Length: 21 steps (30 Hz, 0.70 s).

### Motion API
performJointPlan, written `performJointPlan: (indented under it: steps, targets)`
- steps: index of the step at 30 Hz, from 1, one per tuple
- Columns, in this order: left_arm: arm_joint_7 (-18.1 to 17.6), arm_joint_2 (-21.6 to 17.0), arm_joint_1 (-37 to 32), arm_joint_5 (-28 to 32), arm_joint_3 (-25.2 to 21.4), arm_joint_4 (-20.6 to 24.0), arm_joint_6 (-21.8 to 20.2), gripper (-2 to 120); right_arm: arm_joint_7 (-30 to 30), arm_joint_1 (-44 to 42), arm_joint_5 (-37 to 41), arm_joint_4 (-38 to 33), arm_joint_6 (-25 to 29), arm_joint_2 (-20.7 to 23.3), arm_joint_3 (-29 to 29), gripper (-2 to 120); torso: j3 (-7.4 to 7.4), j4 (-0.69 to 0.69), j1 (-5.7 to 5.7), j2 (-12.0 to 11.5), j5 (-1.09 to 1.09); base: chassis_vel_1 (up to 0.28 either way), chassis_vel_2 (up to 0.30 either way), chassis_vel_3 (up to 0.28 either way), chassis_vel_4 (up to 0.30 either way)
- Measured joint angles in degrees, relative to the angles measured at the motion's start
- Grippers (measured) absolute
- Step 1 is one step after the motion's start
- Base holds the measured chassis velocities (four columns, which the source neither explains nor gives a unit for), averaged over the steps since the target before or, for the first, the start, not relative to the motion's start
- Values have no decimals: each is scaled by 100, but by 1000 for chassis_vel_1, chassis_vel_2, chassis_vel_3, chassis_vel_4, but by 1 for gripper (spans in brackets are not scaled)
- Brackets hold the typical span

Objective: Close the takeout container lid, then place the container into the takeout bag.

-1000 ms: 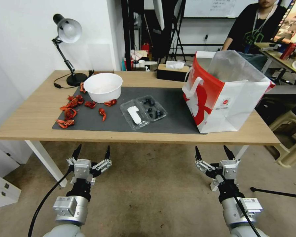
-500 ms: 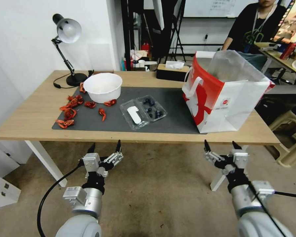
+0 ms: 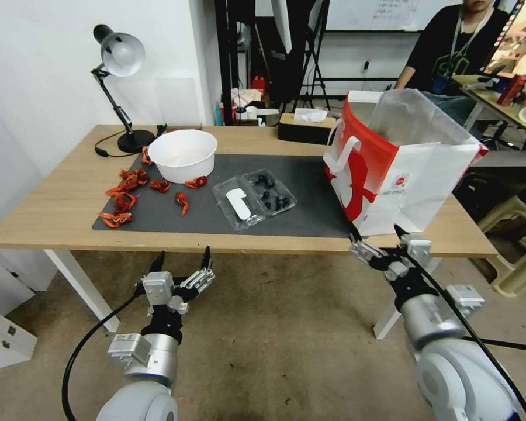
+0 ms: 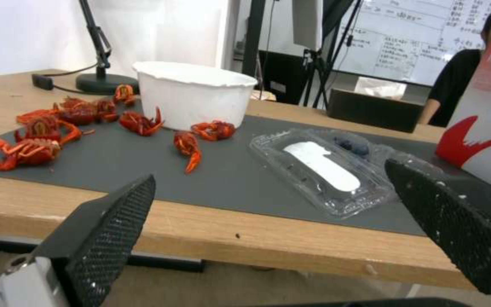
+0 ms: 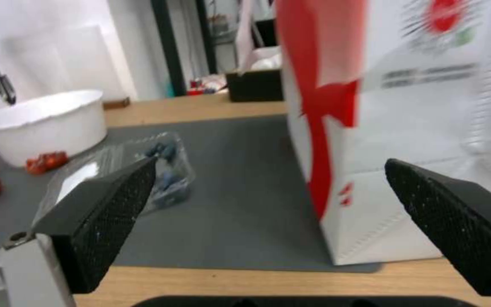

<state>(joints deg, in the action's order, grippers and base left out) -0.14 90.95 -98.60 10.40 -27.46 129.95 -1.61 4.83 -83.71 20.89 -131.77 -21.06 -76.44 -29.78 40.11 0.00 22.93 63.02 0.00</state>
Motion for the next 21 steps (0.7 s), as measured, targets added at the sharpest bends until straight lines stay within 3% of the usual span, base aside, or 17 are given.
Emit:
performJointPlan:
  steps: [12,21]
  targets:
    - [2,117,-55,-56,-82,-5,62,100,1024,1666,524,1261,-96,676,1321,100,0,0,-1,0,0,0,0,0,0]
    - [-8,118,-73,-77,-129,-52,107,100,1902,3010,1191,2199,-361,807,2184,100,0,0,-1,0,0,0,0,0,0]
